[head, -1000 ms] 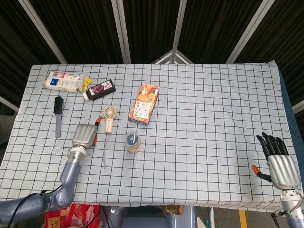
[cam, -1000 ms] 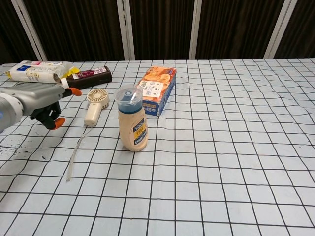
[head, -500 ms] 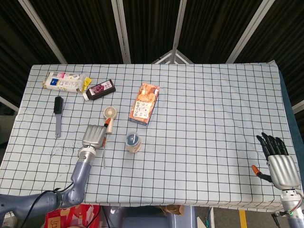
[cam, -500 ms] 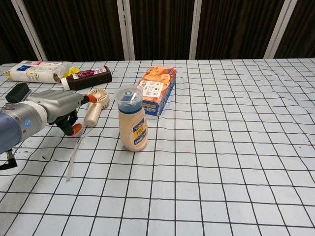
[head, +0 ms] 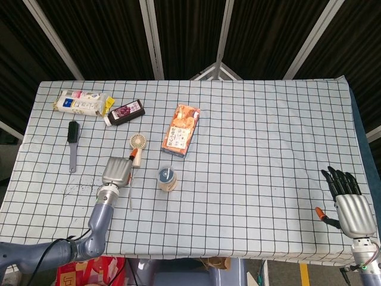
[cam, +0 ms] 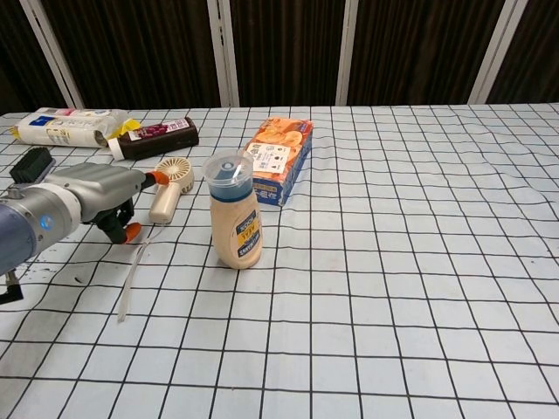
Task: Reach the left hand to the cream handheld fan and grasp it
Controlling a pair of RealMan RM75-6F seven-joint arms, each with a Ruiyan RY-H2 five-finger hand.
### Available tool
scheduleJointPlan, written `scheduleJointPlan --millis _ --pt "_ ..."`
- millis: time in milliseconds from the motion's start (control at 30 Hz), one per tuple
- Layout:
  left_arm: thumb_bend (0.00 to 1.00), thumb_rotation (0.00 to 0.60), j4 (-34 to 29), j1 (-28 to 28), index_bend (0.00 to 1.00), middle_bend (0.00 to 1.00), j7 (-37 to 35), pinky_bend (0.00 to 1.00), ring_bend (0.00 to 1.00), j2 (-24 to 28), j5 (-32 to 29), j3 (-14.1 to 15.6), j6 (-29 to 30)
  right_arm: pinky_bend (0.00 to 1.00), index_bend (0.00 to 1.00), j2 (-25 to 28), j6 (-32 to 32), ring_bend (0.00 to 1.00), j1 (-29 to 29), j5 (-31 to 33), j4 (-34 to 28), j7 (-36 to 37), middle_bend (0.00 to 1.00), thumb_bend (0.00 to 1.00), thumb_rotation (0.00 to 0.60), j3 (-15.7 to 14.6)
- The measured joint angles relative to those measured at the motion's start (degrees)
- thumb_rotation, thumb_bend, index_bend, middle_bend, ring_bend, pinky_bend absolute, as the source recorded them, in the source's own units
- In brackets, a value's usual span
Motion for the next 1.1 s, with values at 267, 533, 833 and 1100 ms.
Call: scheduleJointPlan --millis 267,533,833,1100 --pt "0.67 0.6 1.42 -0.3 0.03 0.81 0.58 0.7 0.68 -0.72 -1.62 1.34 0.02 0.0 0.0 0.07 -0.04 0.0 0.03 -0.04 0.02 0.24 0.0 0.28 0.6 -0.02" --pt "0.69 0.6 2.64 -0.71 0.07 0.81 0.59 0.7 0.68 -1.47 -2.89 2.62 -1.09 0.0 0.0 0.03 -0.03 0.0 0.03 0.02 -0.01 0.11 0.0 0.28 0.6 0.0" --pt "0.69 0.6 1.92 -0.85 0.05 0.77 -0.28 0.69 0.64 -1.04 -3.08 2.62 -0.27 0.0 0.0 0.03 0.0 0.0 0.02 -0.04 0.05 0.31 0.0 0.28 0.6 -0.03" --pt "0.5 0.6 -1.46 0.34 0.0 0.39 -5.39 0.47 0.35 1.2 3.35 1.42 4.48 0.0 0.0 -0.07 0.12 0.0 0.01 -0.08 0.12 -0.01 0.0 0.28 0.6 -0.02"
